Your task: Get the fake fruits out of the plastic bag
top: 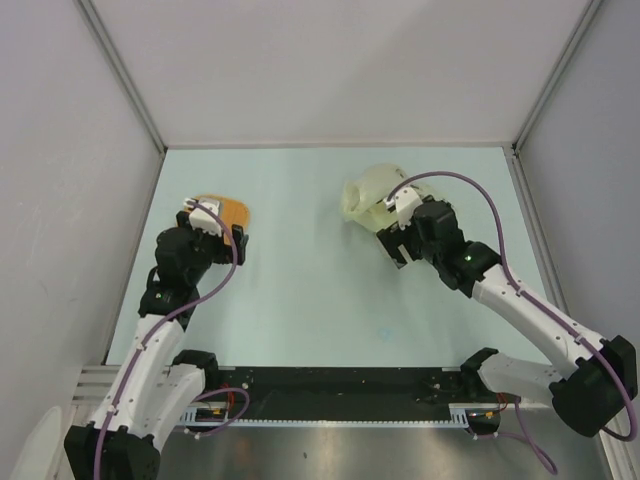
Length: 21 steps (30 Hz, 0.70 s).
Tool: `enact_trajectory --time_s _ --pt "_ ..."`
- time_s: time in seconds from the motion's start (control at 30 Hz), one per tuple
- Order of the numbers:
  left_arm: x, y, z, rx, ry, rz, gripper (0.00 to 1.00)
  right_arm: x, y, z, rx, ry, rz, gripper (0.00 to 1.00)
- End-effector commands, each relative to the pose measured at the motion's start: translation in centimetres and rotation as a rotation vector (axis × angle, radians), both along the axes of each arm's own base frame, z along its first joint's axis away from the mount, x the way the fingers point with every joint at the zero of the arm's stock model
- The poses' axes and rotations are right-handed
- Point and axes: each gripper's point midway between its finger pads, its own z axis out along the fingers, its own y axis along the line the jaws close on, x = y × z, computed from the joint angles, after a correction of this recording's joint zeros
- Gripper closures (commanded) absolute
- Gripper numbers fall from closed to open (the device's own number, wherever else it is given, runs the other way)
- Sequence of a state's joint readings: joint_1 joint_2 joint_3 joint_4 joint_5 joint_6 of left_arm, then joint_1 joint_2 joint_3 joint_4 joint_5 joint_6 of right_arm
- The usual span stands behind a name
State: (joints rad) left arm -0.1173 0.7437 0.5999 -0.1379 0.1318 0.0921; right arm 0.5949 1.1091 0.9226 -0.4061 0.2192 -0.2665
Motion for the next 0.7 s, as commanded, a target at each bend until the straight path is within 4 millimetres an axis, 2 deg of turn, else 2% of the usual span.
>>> enact_trajectory --time_s 0.0,0.03,0.13,0.2,0.23,0.27,0.33,0.43,0.53,0.57,0.63,0.67 --pt "-0.7 -0.2 -1.2 -0.038 0.06 0.005 0.0 -0.3 4.2 2.3 0.058 -0.04 0.231 0.0" --pt "-0.9 -1.0 -1.3 -0.03 0.068 -0.058 0.0 -1.9 6.5 2.3 0.073 -0.027 0.419 0.0" --pt "-0.9 -2.2 -1.2 -0.069 0.089 -0.108 0.0 -4.5 10.5 0.9 0.102 0.028 0.644 0.01" --pt "-0.6 -2.5 -0.7 -0.09 0.088 -0.112 0.0 -4.9 12.1 -0.1 0.083 0.061 0.674 0.05" --pt "-0.5 -2.5 -0.6 -0.109 0.097 -0.103 0.0 -5.5 12.9 -1.8 0.065 0.115 0.702 0.08" --pt "-0.4 -2.2 -0.4 -0.108 0.102 -0.082 0.0 -5.7 13.1 -2.6 0.063 0.146 0.714 0.09" --pt "-0.1 -1.5 0.0 -0.141 0.115 -0.04 0.0 -6.2 12.7 -4.5 0.073 0.238 0.709 0.11" --pt "0.3 -0.2 -0.4 -0.194 0.183 0.022 0.0 -5.2 10.5 -6.7 0.095 0.34 0.594 0.16" --pt "0.5 1.4 -1.9 -0.247 0.29 0.098 0.0 -3.4 7.7 -8.4 0.113 0.411 0.45 0.2" --pt "0.7 2.2 -2.1 -0.269 0.304 0.126 0.0 -2.5 6.2 -9.5 0.107 0.443 0.389 0.21" --pt "0.8 2.8 -2.8 -0.339 0.34 0.178 0.0 -1.4 4.6 -10.4 0.095 0.457 0.334 0.24" --pt "1.1 3.7 -2.8 -0.372 0.34 0.211 0.0 -0.5 3.8 -11.2 0.094 0.466 0.303 0.24"
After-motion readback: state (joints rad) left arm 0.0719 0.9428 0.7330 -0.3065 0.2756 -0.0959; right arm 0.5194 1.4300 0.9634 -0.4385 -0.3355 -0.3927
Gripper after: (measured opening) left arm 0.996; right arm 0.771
